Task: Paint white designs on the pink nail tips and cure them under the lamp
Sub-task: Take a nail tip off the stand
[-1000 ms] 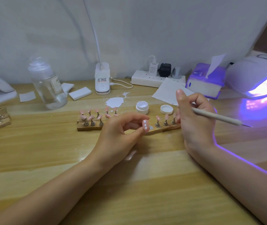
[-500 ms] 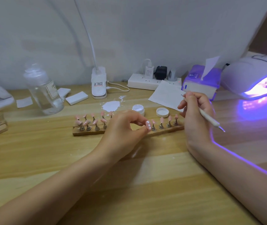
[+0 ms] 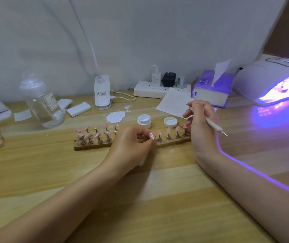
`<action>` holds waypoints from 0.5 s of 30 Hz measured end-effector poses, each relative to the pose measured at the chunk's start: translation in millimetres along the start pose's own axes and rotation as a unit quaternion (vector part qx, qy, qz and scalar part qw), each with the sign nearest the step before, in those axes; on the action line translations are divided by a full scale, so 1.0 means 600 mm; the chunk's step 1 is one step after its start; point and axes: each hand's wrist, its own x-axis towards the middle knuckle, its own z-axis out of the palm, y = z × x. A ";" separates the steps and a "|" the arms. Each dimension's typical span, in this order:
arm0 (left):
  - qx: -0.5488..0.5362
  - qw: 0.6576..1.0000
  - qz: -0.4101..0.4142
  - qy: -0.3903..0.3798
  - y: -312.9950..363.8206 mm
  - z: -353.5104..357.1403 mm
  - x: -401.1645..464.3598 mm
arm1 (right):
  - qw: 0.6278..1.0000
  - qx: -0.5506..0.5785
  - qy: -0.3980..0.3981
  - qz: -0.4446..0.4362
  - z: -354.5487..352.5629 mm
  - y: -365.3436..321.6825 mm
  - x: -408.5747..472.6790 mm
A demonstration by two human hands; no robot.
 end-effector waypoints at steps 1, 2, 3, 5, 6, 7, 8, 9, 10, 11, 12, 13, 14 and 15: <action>0.005 1.000 0.002 0.000 0.001 0.000 -0.001 | 1.000 -0.005 0.000 -0.002 0.000 0.000 0.000; 0.009 1.000 0.003 -0.001 0.001 0.000 -0.001 | 1.000 -0.008 0.000 -0.002 0.000 -0.001 0.000; 0.011 1.000 0.004 -0.003 0.001 0.000 0.000 | 1.000 -0.009 0.000 -0.001 -0.001 -0.001 -0.001; 0.012 1.000 0.006 -0.006 0.002 0.000 0.001 | 1.000 -0.009 0.001 0.005 -0.002 -0.002 0.000; 0.014 1.000 0.008 -0.004 0.002 0.000 0.002 | 1.000 -0.010 0.002 0.008 -0.002 -0.002 0.000; 0.018 1.000 0.010 -0.002 0.001 0.000 0.003 | 1.000 -0.014 0.003 0.010 -0.002 -0.001 0.001; 0.025 1.000 0.013 -0.002 0.002 0.001 0.004 | 1.000 -0.018 0.003 0.010 -0.002 0.000 0.001; 0.034 0.999 0.015 -0.006 0.002 0.001 0.006 | 1.000 -0.021 0.003 0.011 -0.002 0.000 0.002; 0.041 0.999 0.017 -0.012 0.002 0.002 0.007 | 1.000 -0.023 0.003 0.012 -0.002 0.000 0.001; 0.046 0.999 0.016 -0.017 0.002 0.002 0.007 | 1.000 -0.021 0.003 0.012 -0.002 0.000 0.001; 0.047 0.999 0.015 -0.021 0.001 0.003 0.008 | 1.000 -0.018 0.003 0.013 -0.001 -0.001 0.000; 0.046 0.998 0.014 -0.026 0.000 0.003 0.009 | 1.000 -0.016 0.003 0.013 -0.001 -0.001 0.000; 0.045 0.998 0.014 -0.030 0.000 0.003 0.010 | 1.000 -0.017 0.004 0.013 -0.001 -0.002 -0.001; 0.045 0.998 0.015 -0.032 0.001 0.003 0.010 | 1.000 -0.019 0.004 0.012 -0.001 -0.002 -0.001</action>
